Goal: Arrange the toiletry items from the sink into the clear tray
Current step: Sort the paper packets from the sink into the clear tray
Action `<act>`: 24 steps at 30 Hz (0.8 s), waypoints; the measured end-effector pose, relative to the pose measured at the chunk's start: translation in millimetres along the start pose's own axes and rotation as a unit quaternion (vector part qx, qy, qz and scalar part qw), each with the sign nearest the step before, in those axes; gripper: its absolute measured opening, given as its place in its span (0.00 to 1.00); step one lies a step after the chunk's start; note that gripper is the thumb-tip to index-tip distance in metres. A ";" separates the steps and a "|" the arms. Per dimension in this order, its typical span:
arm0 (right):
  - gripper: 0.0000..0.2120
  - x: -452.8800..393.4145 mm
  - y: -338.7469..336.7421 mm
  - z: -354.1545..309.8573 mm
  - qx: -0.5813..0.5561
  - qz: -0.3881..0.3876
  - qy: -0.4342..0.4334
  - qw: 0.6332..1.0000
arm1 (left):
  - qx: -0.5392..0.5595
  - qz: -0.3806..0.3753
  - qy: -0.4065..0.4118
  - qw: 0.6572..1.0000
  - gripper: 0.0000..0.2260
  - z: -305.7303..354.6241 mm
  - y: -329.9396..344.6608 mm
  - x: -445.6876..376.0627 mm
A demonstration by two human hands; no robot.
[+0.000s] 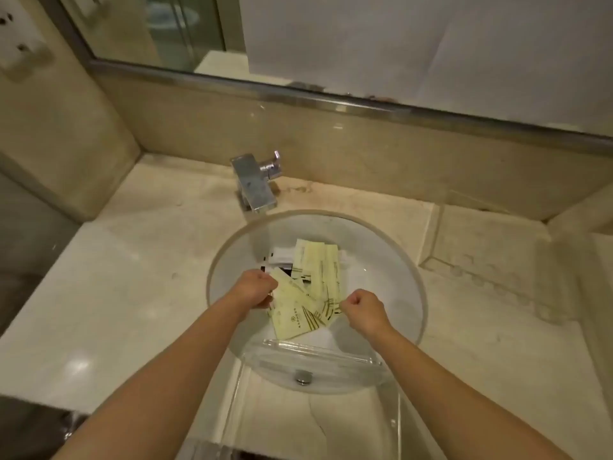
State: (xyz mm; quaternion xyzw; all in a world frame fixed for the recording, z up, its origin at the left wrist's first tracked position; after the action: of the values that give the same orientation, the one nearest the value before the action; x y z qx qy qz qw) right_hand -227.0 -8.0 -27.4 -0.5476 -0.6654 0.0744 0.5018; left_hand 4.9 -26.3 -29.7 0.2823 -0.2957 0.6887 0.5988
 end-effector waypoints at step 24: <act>0.17 -72.6 101.1 -13.4 0.365 -0.025 -0.135 0.921 | -0.195 0.102 -0.025 0.975 0.05 -45.6 4.0 -90.8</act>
State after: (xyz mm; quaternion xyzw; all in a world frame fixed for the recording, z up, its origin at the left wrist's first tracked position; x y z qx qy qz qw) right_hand -158.3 -33.0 -129.0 -0.2940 -0.6670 0.3730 0.5740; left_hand 10.6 -52.5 -127.8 0.1454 -0.4661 0.6682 0.5614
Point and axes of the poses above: each hand's wrist, its own x-axis away from the middle knuckle, its own y-axis out of the palm, z = x × y, the point moved 4 cm from there along -x, towards the middle knuckle, and after that the axes turned 15 degrees about x, right-handed, at the moved point
